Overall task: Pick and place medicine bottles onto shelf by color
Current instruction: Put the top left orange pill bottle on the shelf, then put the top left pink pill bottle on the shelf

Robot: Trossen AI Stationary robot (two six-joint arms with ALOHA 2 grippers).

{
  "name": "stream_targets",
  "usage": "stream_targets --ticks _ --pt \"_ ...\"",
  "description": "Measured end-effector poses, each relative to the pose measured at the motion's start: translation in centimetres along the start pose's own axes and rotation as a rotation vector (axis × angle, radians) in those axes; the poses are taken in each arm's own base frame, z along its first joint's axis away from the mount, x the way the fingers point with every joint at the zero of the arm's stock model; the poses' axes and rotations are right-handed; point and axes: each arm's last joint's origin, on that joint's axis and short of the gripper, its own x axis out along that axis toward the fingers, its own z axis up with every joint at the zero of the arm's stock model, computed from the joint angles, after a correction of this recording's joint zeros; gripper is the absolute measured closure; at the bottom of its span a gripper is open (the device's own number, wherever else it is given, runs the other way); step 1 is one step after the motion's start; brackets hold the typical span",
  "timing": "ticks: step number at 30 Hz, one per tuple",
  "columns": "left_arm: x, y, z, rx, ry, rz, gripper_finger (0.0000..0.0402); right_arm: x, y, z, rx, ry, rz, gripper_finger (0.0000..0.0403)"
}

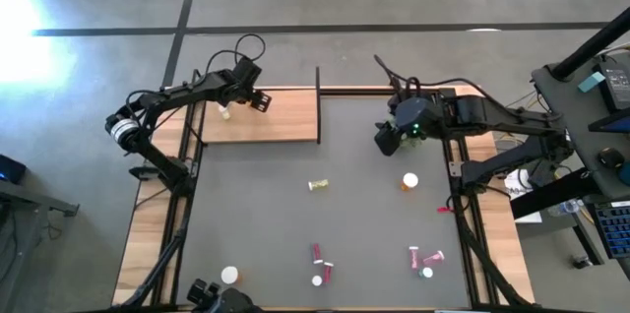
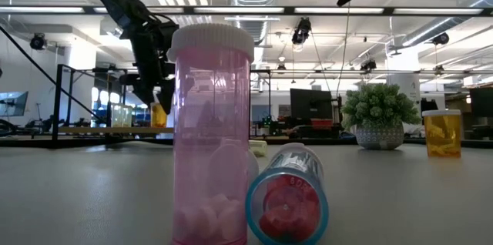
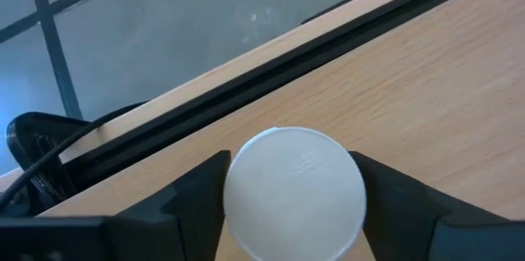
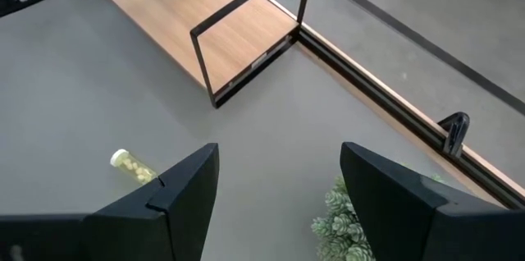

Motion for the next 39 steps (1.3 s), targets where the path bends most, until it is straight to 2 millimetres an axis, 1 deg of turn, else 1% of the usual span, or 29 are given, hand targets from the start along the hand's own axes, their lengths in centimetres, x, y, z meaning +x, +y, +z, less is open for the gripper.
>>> stream_targets --ticks 3,7,9,13,15,18,23,25,30,33,39 --pt "0.0 0.0 0.0 0.000 -0.002 0.007 0.0155 -0.2 -0.1 0.0 0.002 -0.004 0.002 0.0158" --pt "-0.2 0.2 0.2 0.027 -0.024 0.075 0.0135 -0.3 -0.2 0.0 0.004 -0.007 0.004 0.0158" --pt "-0.8 0.3 0.8 0.061 -0.048 0.079 0.0131 -0.3 -0.2 0.0 0.004 -0.007 0.004 0.0158" --pt "-3.0 0.6 2.2 0.067 -0.108 0.055 0.0129 -0.4 -0.2 0.0 0.005 -0.008 0.005 0.0158" --pt "-4.3 0.8 2.5 0.065 -0.113 0.008 0.0129 -0.4 -0.2 0.0 0.005 -0.007 0.007 0.0158" --pt "-6.4 0.9 2.7 0.036 -0.116 -0.107 0.0129 -0.4 -0.1 -0.1 0.013 0.019 0.052 0.0158" --pt "-9.7 0.9 2.7 -0.034 -0.164 -0.392 0.0129 -0.4 0.0 -0.1 0.011 0.033 0.082 0.0158" --pt "-10.9 0.7 2.5 -0.036 -0.186 -0.468 0.0129 -0.4 0.1 -0.1 0.013 0.029 0.084 0.0158" --pt "-13.6 -0.2 1.8 0.015 -0.251 -0.557 0.0129 -0.4 0.1 -0.1 0.011 0.029 0.084 0.0158" --pt "-15.4 -1.0 1.2 0.048 -0.289 -0.640 0.0129 -0.3 0.1 -0.1 0.010 0.030 0.084 0.0158" --pt "-19.1 -3.6 0.1 0.044 -0.363 -0.835 0.0130 -0.3 0.2 0.2 0.010 0.007 0.094 0.0158"
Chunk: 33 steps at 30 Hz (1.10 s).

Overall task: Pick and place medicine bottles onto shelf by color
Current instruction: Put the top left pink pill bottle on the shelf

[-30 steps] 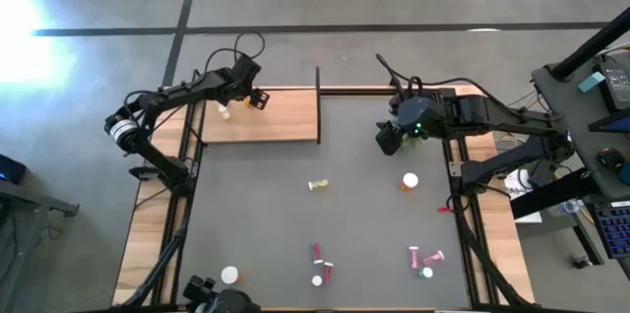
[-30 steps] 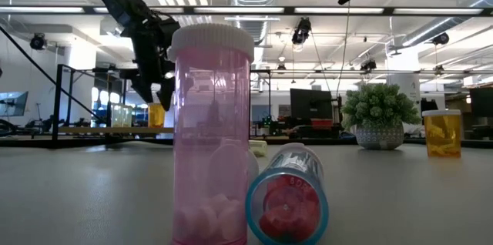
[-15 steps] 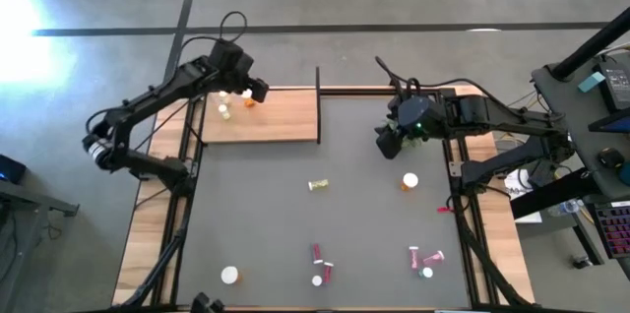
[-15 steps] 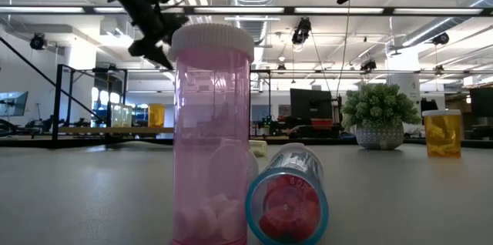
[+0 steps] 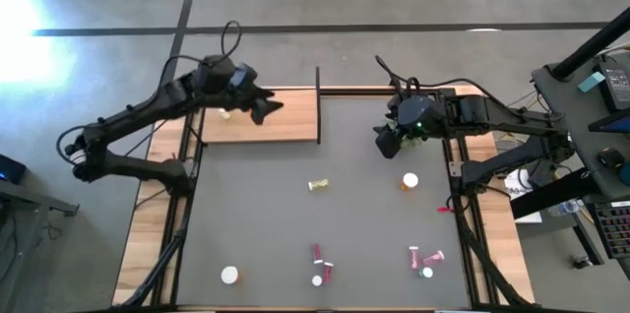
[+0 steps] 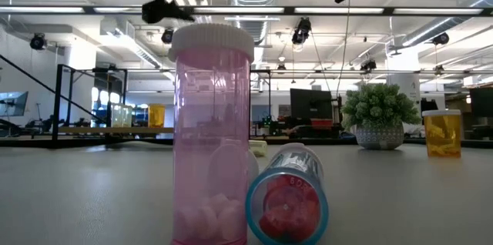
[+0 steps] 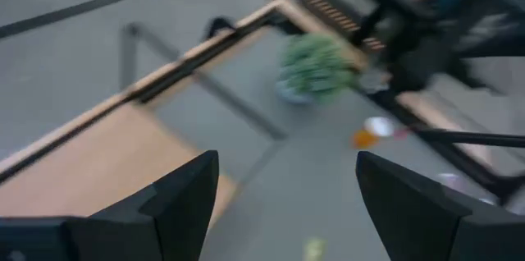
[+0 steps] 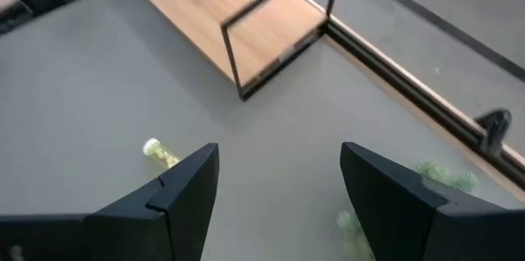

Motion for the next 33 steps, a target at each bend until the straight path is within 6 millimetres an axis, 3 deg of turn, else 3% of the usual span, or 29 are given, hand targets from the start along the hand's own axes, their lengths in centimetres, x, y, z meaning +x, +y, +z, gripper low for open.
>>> stream_targets --ticks 8,13,16,21,27,33 --pt "0.8 -6.2 -0.6 -0.076 -0.094 -0.274 0.0130 0.8 1.0 1.2 -0.121 -0.105 0.042 0.0158" --pt "2.0 -9.6 -1.6 -0.169 -0.131 -0.333 0.0130 1.4 1.5 1.6 -0.079 -0.118 0.060 0.0158" --pt "3.0 -11.3 -3.0 -0.252 -0.082 -0.342 0.0130 1.8 1.7 1.5 -0.068 -0.099 0.065 0.0158" --pt "4.1 -14.5 -6.4 -0.388 0.095 -0.382 0.0130 1.6 1.8 0.5 -0.129 0.047 0.222 0.0158" --pt "3.9 -17.7 -10.4 -0.550 0.302 -0.379 0.0130 0.1 1.8 -1.4 -0.223 0.180 0.259 0.0158" --pt "3.4 -19.6 -14.8 -0.690 0.521 -0.246 0.0130 -2.2 1.4 -3.3 -0.233 0.271 0.248 0.0158"
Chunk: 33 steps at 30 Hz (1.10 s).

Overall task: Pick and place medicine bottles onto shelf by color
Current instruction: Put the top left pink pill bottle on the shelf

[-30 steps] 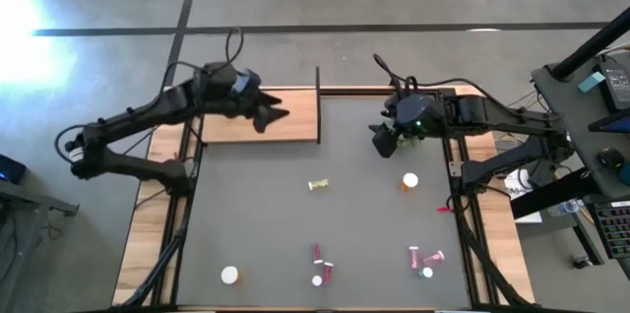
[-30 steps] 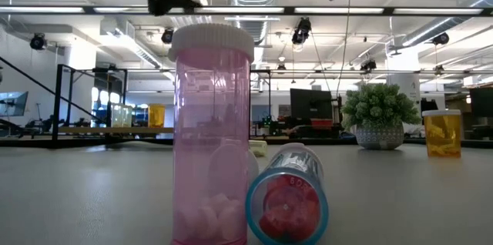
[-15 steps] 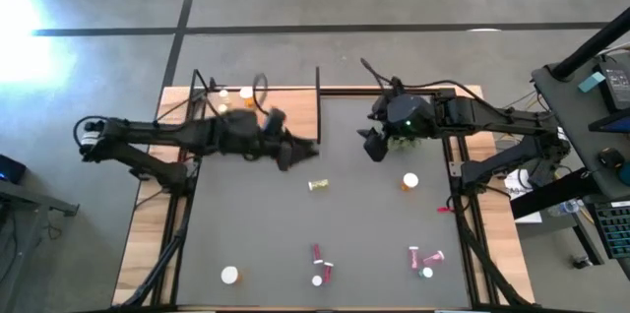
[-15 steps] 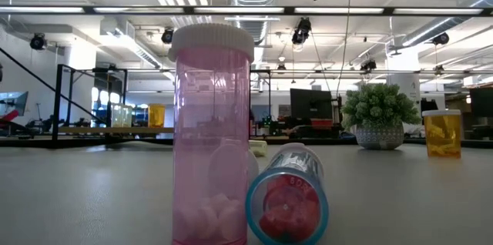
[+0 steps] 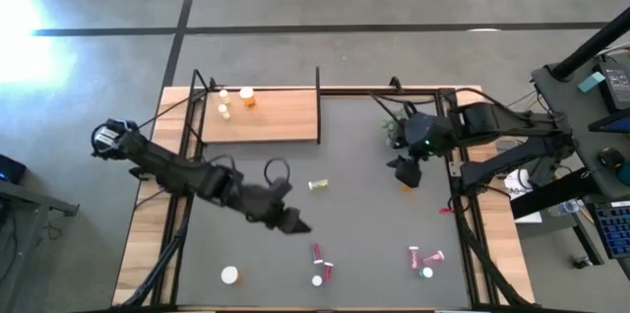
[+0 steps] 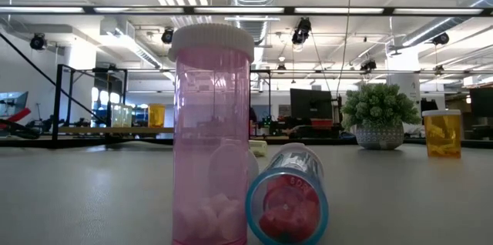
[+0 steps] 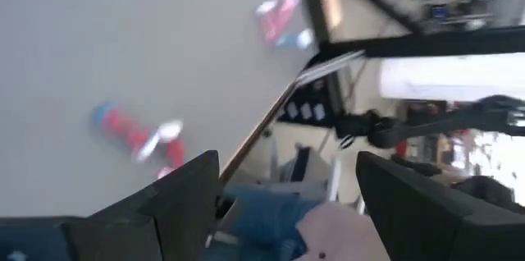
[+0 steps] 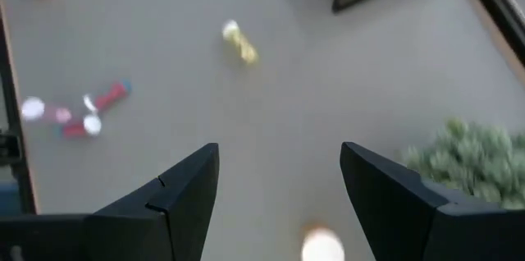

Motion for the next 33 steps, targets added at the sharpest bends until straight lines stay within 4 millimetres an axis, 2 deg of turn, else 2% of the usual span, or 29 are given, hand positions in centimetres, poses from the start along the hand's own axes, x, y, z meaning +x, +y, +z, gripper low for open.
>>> stream_targets --ticks 3,7,12,18,25,33 --pt "1.1 0.7 -1.2 -0.057 0.010 0.063 0.0130 -0.7 0.2 -1.5 0.045 0.066 -0.063 0.0158" --pt "2.5 1.4 -1.9 -0.077 0.005 0.110 0.0130 -1.3 0.3 -3.6 0.134 0.152 -0.162 0.0158" --pt "3.6 1.9 -2.0 -0.075 0.003 0.136 0.0130 -0.5 1.4 -6.1 0.287 0.209 -0.178 0.0158" --pt "3.6 1.9 -2.0 -0.070 0.002 0.134 0.0130 2.1 3.4 -9.2 0.518 0.318 -0.223 0.0158" --pt "2.6 1.5 -1.8 0.045 0.010 0.113 0.0130 5.6 6.7 -12.5 0.731 0.409 -0.269 0.0158" --pt "0.2 1.3 -1.6 0.143 0.023 0.138 0.0130 9.1 10.0 -14.5 0.879 0.435 -0.273 0.0158"
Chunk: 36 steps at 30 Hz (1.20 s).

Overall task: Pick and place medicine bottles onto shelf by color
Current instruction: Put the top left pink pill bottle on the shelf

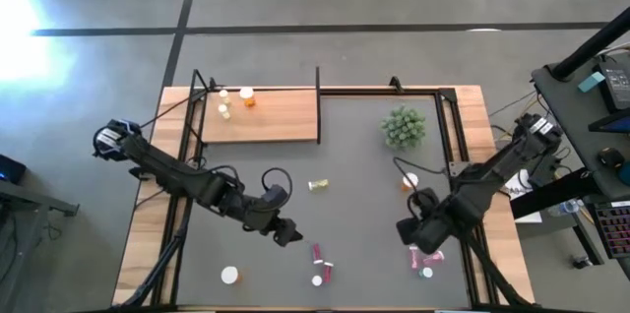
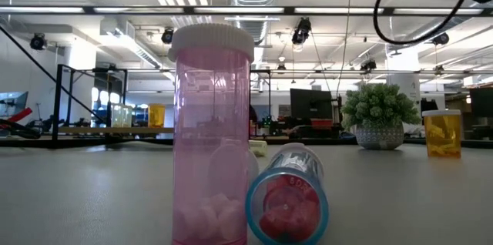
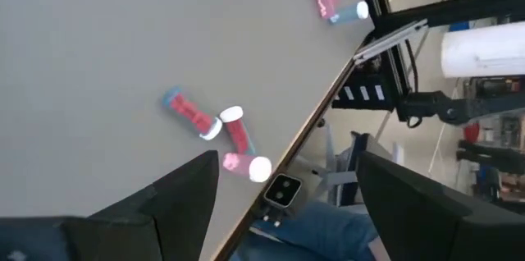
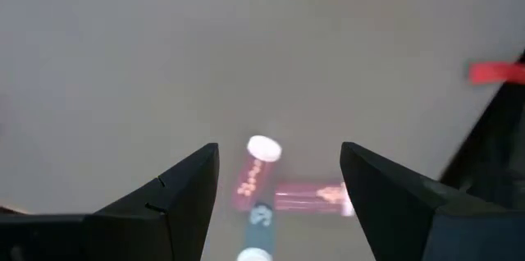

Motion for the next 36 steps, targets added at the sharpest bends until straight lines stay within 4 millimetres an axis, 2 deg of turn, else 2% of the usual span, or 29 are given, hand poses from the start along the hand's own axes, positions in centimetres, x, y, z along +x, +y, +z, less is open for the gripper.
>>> stream_targets --ticks 14,20,36 --pt "-1.8 0.3 0.0 0.101 0.029 0.015 0.0130 5.8 3.2 -2.6 0.027 0.114 -0.186 0.0158" --pt "-2.1 0.3 0.0 0.136 0.031 0.017 0.0130 7.2 4.1 -3.0 0.035 0.128 -0.153 0.0160" --pt "-2.2 0.5 0.0 0.137 0.041 0.033 0.0130 10.4 4.6 -3.7 -0.034 0.111 -0.199 0.0201"
